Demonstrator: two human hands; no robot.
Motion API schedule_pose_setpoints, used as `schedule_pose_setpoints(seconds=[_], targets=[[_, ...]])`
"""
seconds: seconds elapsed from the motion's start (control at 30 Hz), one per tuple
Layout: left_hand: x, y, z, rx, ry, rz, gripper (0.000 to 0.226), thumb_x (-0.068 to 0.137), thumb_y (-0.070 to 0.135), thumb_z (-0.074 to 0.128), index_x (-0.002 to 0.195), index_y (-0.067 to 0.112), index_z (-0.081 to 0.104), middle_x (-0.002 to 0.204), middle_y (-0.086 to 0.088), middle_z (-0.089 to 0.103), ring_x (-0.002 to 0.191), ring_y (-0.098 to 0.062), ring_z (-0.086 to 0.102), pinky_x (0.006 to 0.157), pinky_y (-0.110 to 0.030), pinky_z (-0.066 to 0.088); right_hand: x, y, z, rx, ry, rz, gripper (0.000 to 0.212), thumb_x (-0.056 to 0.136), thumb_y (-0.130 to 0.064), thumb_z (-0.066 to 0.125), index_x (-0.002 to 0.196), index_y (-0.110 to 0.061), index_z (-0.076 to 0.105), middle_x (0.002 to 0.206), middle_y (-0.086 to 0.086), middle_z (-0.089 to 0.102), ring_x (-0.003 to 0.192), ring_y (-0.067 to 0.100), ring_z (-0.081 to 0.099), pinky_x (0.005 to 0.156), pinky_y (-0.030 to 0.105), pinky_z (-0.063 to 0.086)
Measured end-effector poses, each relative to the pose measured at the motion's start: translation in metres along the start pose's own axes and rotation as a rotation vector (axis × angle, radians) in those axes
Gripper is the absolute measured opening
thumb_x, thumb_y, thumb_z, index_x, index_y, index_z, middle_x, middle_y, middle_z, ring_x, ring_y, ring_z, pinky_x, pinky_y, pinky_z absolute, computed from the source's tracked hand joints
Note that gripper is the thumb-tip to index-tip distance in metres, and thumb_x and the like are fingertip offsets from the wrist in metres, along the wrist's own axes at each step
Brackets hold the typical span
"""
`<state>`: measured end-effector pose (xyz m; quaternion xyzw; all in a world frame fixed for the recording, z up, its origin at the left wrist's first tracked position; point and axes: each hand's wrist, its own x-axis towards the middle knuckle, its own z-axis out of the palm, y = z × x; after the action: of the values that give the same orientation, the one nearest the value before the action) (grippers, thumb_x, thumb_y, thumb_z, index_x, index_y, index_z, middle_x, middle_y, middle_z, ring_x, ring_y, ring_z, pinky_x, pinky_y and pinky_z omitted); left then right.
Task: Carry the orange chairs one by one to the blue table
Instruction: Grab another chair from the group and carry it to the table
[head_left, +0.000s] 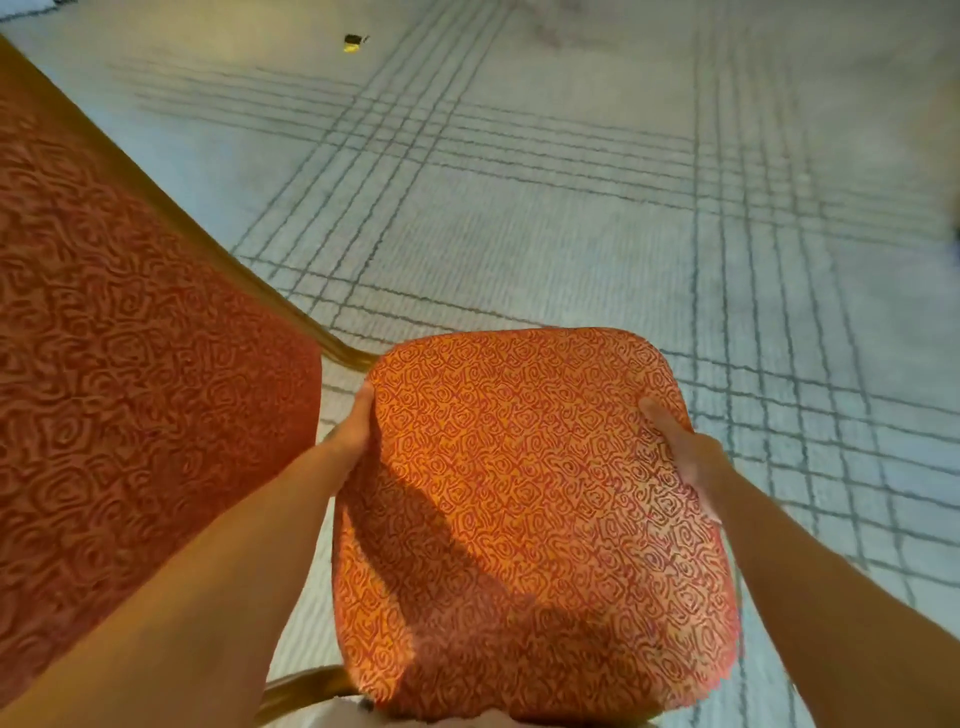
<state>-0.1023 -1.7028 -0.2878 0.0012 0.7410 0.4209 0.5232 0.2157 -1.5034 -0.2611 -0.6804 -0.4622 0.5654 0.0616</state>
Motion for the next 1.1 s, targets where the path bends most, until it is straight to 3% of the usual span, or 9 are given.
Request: schedule_pose_setpoints(seconds=[0.17, 0.27, 0.33, 0.53, 0.73, 0.83, 0.9, 1.0, 1.1], targets=[[0.012, 0.043, 0.114, 0.205, -0.078, 0.073, 0.084, 0.076, 0.089, 0.024, 0.11, 0.026, 0.068, 0.105, -0.014, 0.07, 0.1, -0.028, 0.065, 0.097, -0.04, 0.049, 0.015, 0.042, -0.108, 0.257, 0.173, -0.007, 0.124, 0.028, -0.086, 0.078, 0.125, -0.01, 0.064, 0.108, 0.012, 0.072, 0.094, 0.031, 0.07, 0.094, 0.049, 0.054], [0.046, 0.067, 0.155, 0.336, -0.068, 0.115, 0.118, 0.04, 0.107, 0.027, 0.117, 0.027, 0.068, 0.113, -0.014, 0.069, 0.101, -0.034, 0.066, 0.098, -0.049, 0.049, 0.009, 0.049, -0.146, 0.349, 0.254, -0.026, 0.122, 0.03, -0.081, 0.079, 0.125, -0.006, 0.062, 0.113, 0.013, 0.068, 0.101, 0.032, 0.067, 0.096, 0.048, 0.053], [0.079, 0.08, 0.193, 0.431, -0.11, 0.139, 0.123, 0.032, 0.109, 0.026, 0.116, 0.028, 0.067, 0.116, -0.013, 0.068, 0.104, -0.035, 0.065, 0.099, -0.05, 0.047, 0.005, 0.062, -0.177, 0.408, 0.308, -0.024, 0.118, 0.039, -0.08, 0.078, 0.127, -0.003, 0.059, 0.116, 0.014, 0.066, 0.104, 0.033, 0.065, 0.098, 0.048, 0.051], [0.007, 0.123, 0.339, 0.625, -0.198, 0.277, 0.142, 0.03, 0.109, 0.022, 0.133, 0.018, 0.058, 0.127, -0.016, 0.062, 0.113, -0.034, 0.06, 0.105, -0.048, 0.044, 0.025, 0.136, -0.256, 0.609, 0.483, 0.057, 0.136, 0.024, -0.093, 0.07, 0.128, -0.006, 0.06, 0.123, 0.014, 0.065, 0.108, 0.032, 0.065, 0.1, 0.048, 0.05], [-0.006, 0.134, 0.471, 0.764, -0.283, 0.313, 0.124, 0.053, 0.101, 0.026, 0.128, 0.01, 0.06, 0.115, -0.017, 0.066, 0.101, -0.031, 0.064, 0.098, -0.042, 0.049, 0.025, 0.171, -0.31, 0.748, 0.592, 0.124, 0.126, 0.029, -0.086, 0.067, 0.126, -0.005, 0.061, 0.118, 0.017, 0.066, 0.107, 0.032, 0.064, 0.101, 0.047, 0.049], [0.014, 0.138, 0.543, 0.846, -0.332, 0.303, 0.138, 0.033, 0.107, 0.024, 0.129, 0.014, 0.06, 0.117, -0.016, 0.066, 0.104, -0.033, 0.063, 0.1, -0.045, 0.047, 0.046, 0.189, -0.346, 0.79, 0.686, 0.185, 0.126, 0.023, -0.091, 0.069, 0.117, -0.007, 0.067, 0.111, 0.015, 0.069, 0.096, 0.029, 0.067, 0.09, 0.04, 0.054], [0.044, 0.141, 0.599, 0.921, -0.396, 0.302, 0.146, 0.021, 0.109, 0.024, 0.129, 0.018, 0.06, 0.12, -0.014, 0.066, 0.107, -0.034, 0.062, 0.102, -0.048, 0.045, 0.06, 0.199, -0.373, 0.85, 0.737, 0.232, 0.115, 0.03, -0.09, 0.07, 0.109, -0.007, 0.069, 0.108, 0.014, 0.07, 0.092, 0.028, 0.068, 0.085, 0.038, 0.055], [0.073, 0.149, 0.696, 1.0, -0.47, 0.301, 0.147, 0.018, 0.109, 0.027, 0.128, 0.017, 0.06, 0.12, -0.014, 0.066, 0.108, -0.034, 0.062, 0.102, -0.048, 0.045, 0.075, 0.209, -0.42, 0.916, 0.808, 0.296, 0.102, 0.023, -0.095, 0.067, 0.085, -0.013, 0.068, 0.094, 0.01, 0.067, 0.077, 0.024, 0.065, 0.082, 0.036, 0.053], [0.033, 0.165, 0.777, 1.086, -0.538, 0.309, 0.145, 0.027, 0.109, 0.028, 0.135, 0.016, 0.056, 0.127, -0.016, 0.061, 0.112, -0.034, 0.061, 0.103, -0.05, 0.044, 0.085, 0.215, -0.463, 0.972, 0.881, 0.343, 0.118, 0.021, -0.093, 0.067, 0.104, -0.01, 0.071, 0.105, 0.011, 0.07, 0.092, 0.026, 0.068, 0.093, 0.041, 0.054]])
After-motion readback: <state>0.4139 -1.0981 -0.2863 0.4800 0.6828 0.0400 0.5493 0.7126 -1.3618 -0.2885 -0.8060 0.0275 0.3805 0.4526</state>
